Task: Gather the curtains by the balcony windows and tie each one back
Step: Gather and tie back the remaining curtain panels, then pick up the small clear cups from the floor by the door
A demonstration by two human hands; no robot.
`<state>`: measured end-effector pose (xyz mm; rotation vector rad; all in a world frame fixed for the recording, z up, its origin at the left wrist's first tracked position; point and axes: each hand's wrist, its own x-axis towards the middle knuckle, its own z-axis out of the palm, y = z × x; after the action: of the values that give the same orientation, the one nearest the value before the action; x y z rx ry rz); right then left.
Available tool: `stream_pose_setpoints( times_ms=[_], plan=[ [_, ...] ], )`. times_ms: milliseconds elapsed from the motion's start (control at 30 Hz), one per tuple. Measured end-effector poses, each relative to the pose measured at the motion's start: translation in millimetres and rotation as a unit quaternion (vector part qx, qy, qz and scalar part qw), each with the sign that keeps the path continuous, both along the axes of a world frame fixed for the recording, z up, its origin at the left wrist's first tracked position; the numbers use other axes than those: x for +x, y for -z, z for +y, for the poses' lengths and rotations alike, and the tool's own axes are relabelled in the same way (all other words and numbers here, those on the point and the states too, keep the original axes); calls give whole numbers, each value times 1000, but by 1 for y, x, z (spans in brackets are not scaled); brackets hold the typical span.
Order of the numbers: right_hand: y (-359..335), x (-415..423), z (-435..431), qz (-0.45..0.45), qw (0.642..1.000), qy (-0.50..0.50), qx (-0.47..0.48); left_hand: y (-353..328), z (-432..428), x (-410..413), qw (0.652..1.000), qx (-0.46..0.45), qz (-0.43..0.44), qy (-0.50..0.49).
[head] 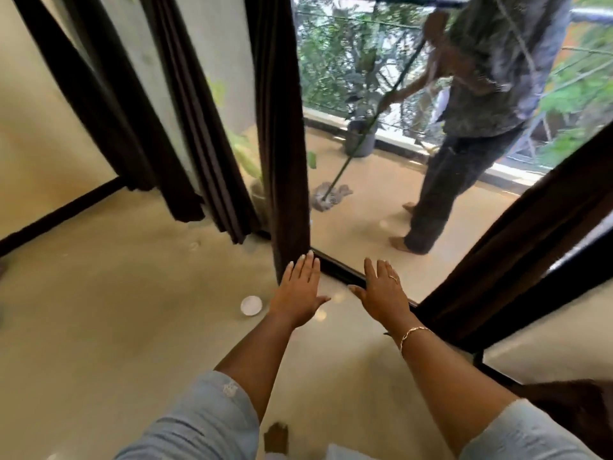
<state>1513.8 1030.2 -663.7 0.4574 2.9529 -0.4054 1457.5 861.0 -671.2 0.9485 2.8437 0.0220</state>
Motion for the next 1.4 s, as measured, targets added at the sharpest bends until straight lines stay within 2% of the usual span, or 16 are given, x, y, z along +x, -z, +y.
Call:
stream_pose_setpoints(
  times_ms=[333, 633, 867, 1100, 1400],
  plan=[
    [1, -111, -96, 9, 997, -77, -22, 6, -100, -86, 995, 22, 15, -95],
    [35, -226, -182, -64, 997, -47, -21, 40, -190, -224, 997, -2, -61, -39],
    [69, -261, -204, -87, 995, -37, -25, 76, -218, -279, 993, -3, -112, -40],
    [155, -295, -226, -113, 991, -12, -63, 159, -245, -307, 979, 3, -180, -92],
    [331, -332, -243, -170, 972, 35, -160, 330, -240, -329, 942, 62, -265, -195]
  ],
)
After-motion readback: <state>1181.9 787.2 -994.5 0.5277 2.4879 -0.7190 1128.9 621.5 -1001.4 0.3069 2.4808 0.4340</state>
